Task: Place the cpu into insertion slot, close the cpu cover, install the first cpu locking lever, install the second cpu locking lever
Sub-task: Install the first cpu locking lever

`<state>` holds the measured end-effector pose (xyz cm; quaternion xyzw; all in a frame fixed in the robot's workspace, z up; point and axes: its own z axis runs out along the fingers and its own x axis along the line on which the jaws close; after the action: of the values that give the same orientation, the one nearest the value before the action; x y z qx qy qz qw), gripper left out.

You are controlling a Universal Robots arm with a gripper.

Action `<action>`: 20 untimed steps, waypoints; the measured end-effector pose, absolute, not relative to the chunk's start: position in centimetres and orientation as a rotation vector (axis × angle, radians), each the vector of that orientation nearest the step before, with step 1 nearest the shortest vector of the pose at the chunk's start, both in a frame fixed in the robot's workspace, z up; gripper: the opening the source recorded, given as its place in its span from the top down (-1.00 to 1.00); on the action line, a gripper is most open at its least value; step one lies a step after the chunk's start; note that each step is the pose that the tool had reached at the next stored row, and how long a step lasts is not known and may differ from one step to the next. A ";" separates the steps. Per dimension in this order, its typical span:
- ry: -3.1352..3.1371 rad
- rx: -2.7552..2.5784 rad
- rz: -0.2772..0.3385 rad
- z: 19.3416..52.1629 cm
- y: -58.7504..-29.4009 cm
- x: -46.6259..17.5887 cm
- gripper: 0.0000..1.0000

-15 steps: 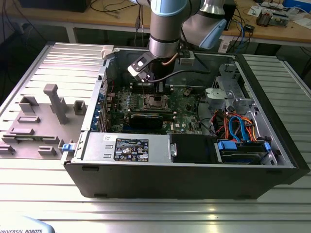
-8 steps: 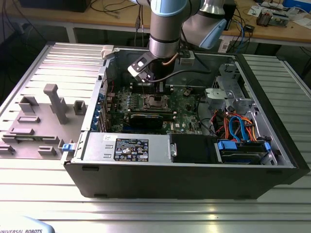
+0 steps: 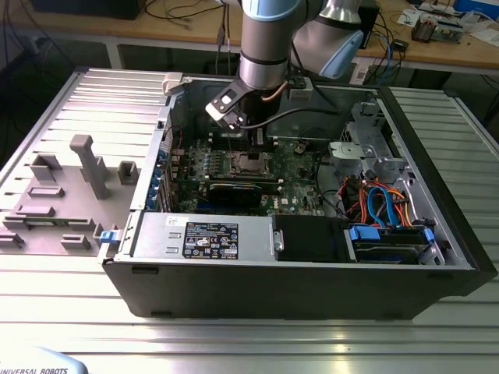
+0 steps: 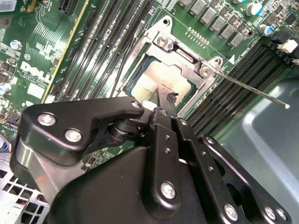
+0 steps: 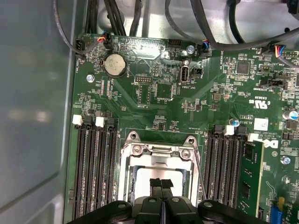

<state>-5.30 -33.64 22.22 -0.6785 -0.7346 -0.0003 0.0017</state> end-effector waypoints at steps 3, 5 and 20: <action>-2.305 -2.129 -0.001 22.7 -33.6 -5.3 0.79; -2.305 -2.129 -0.001 23.0 -33.6 -5.3 0.79; -2.307 -2.128 -0.001 23.2 -33.6 -5.3 0.79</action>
<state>-5.30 -33.64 23.25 -0.6780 -0.7350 -0.0003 0.0018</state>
